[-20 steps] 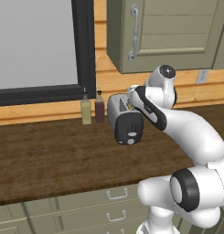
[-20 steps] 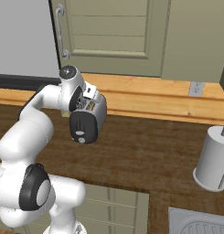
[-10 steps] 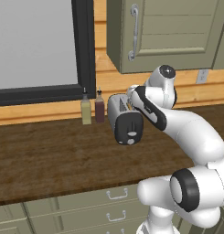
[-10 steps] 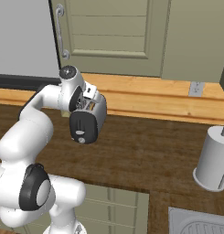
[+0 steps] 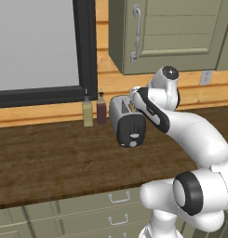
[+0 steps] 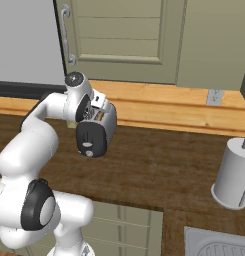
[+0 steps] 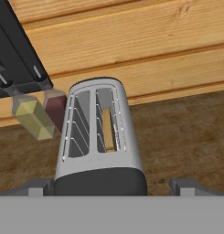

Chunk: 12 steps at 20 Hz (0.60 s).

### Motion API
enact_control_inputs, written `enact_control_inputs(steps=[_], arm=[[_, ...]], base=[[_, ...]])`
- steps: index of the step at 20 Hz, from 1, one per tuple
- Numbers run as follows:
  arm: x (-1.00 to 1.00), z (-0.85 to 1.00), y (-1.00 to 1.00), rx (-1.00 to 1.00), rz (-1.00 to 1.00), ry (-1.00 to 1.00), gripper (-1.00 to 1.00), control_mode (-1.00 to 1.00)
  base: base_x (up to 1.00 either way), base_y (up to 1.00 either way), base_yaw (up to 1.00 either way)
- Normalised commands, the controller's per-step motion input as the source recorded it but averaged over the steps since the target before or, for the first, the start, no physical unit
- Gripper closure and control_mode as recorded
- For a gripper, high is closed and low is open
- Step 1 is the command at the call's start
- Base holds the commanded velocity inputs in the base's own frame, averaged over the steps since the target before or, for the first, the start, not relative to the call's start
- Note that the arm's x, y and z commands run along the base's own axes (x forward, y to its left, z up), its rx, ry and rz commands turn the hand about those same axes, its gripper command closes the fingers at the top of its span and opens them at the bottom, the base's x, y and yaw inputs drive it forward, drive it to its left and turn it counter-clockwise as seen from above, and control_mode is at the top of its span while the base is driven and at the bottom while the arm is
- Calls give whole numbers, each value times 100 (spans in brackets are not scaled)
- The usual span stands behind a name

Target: Start the toaster. Once the lever pops up, take the bread to the plate on the dining counter.

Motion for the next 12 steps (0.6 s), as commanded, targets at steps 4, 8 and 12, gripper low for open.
enact_control_inputs(steps=[4, 8, 12], arm=[[0, 0, 0, 0, 0, 0, -100, -100], [0, 0, 0, 0, 0, 0, -100, -100], [0, 0, 0, 0, 0, 0, -100, -100]], base=[[0, 0, 0], [0, 0, 0], [0, 0, 0]])
